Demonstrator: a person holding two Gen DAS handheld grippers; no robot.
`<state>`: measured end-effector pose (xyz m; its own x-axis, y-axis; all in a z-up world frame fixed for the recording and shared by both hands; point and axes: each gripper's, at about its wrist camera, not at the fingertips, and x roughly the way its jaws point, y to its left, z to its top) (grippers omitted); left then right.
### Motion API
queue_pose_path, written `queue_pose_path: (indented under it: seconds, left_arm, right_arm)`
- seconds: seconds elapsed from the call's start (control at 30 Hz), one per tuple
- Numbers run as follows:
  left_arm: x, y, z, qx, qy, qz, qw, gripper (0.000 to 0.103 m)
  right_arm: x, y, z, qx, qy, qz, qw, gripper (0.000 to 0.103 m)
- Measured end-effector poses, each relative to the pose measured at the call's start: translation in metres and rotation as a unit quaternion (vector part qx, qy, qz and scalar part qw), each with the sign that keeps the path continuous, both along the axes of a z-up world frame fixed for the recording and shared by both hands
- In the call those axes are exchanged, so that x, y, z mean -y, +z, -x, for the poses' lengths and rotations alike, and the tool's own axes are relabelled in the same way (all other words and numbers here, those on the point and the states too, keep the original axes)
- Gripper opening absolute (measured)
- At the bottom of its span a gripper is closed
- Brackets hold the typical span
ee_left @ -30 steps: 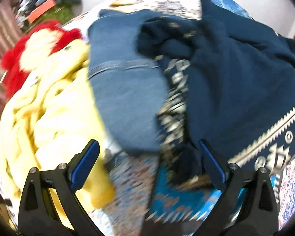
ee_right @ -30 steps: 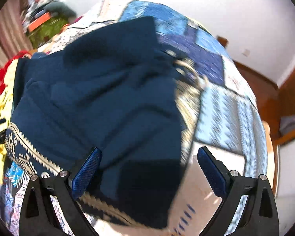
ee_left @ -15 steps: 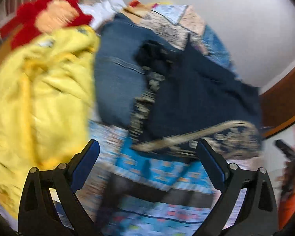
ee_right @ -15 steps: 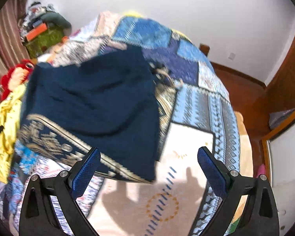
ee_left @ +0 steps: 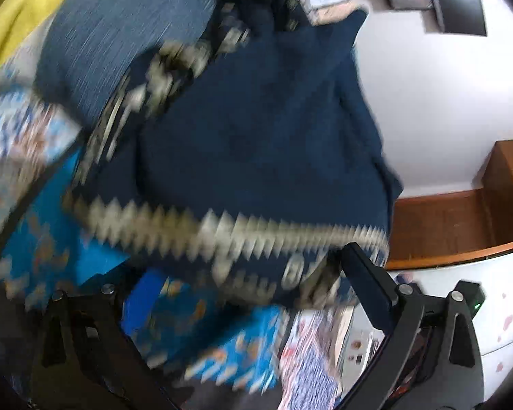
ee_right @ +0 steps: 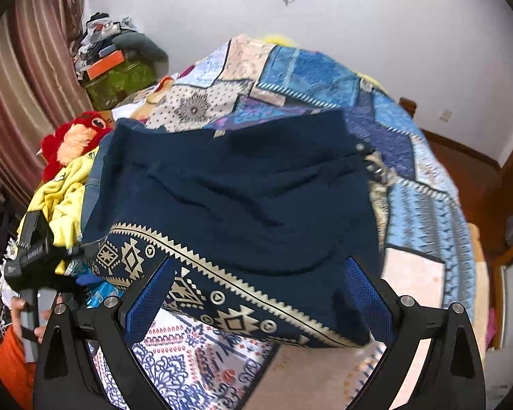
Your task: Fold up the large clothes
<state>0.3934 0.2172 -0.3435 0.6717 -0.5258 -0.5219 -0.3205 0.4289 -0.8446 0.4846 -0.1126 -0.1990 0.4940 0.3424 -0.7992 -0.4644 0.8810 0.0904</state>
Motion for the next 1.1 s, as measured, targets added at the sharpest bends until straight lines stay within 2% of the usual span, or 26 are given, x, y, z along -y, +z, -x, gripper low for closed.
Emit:
queue_pose_path:
  seconds: [0.07, 0.13, 0.17, 0.33, 0.37, 0.43, 0.53, 0.57, 0.6, 0.63, 0.67, 0.73, 0.87, 0.93, 1.0, 1.1]
  left_arm:
    - [-0.004, 0.006, -0.009, 0.02, 0.009, -0.032, 0.9992, 0.09]
    - [-0.006, 0.012, -0.016, 0.027, 0.015, -0.072, 0.9969, 0.07]
    - [-0.007, 0.014, -0.018, 0.033, 0.015, -0.076, 0.9964, 0.066]
    - [-0.008, 0.035, -0.011, 0.104, 0.033, -0.076, 0.9911, 0.064]
    - [-0.008, 0.036, -0.013, 0.105, 0.035, -0.078, 0.9907, 0.064]
    - [-0.006, 0.028, -0.028, 0.075, 0.047, -0.094, 0.9916, 0.064]
    - [-0.007, 0.011, -0.051, 0.035, 0.053, -0.109, 0.992, 0.062]
    - [-0.008, 0.011, -0.051, 0.035, 0.06, -0.11, 0.9915, 0.061]
    - [-0.006, 0.015, -0.05, 0.037, 0.07, -0.121, 0.9895, 0.05]
    - [-0.005, 0.023, -0.049, 0.043, 0.079, -0.145, 0.9853, 0.027]
    - [-0.003, 0.031, -0.049, 0.049, 0.081, -0.162, 0.9824, 0.018]
    - [-0.004, 0.043, -0.049, 0.059, 0.09, -0.168, 0.98, 0.014]
    - [-0.011, 0.082, -0.041, 0.109, 0.116, -0.159, 0.9744, 0.013]
    - [-0.011, 0.104, -0.04, 0.129, 0.123, -0.17, 0.9693, 0.013]
    - [-0.009, 0.127, -0.046, 0.142, 0.119, -0.196, 0.963, 0.012]
    - [0.0, 0.149, -0.05, 0.151, 0.102, -0.218, 0.9587, 0.012]
  right_arm:
    - [-0.005, -0.008, -0.006, -0.011, -0.002, 0.005, 1.0, 0.098]
    - [-0.008, -0.015, -0.014, -0.025, -0.005, 0.004, 1.0, 0.098]
    - [-0.009, -0.016, -0.016, -0.029, -0.006, 0.001, 1.0, 0.098]
    - [-0.013, -0.015, -0.022, -0.011, -0.009, 0.001, 1.0, 0.098]
    - [-0.015, -0.013, -0.024, -0.006, -0.011, 0.003, 1.0, 0.098]
    - [-0.019, -0.009, -0.029, 0.0, -0.013, -0.001, 1.0, 0.098]
    - [-0.024, 0.0, -0.033, 0.001, -0.014, -0.025, 1.0, 0.098]
    - [-0.026, 0.004, -0.034, 0.003, -0.015, -0.035, 0.999, 0.098]
    - [-0.028, 0.006, -0.034, 0.005, -0.015, -0.04, 0.999, 0.098]
    - [-0.03, 0.01, -0.035, 0.009, -0.015, -0.048, 0.999, 0.098]
    - [-0.031, 0.011, -0.035, 0.011, -0.014, -0.051, 0.999, 0.098]
    - [-0.035, 0.013, -0.036, 0.015, -0.017, -0.051, 0.998, 0.098]
    - [-0.048, 0.006, -0.033, 0.016, -0.003, -0.045, 0.999, 0.098]
    - [-0.061, -0.005, -0.03, 0.012, 0.009, -0.03, 0.999, 0.098]
    - [-0.076, -0.019, -0.025, 0.01, 0.026, -0.01, 1.0, 0.098]
    - [-0.096, -0.051, -0.019, -0.005, 0.041, 0.017, 0.999, 0.098]
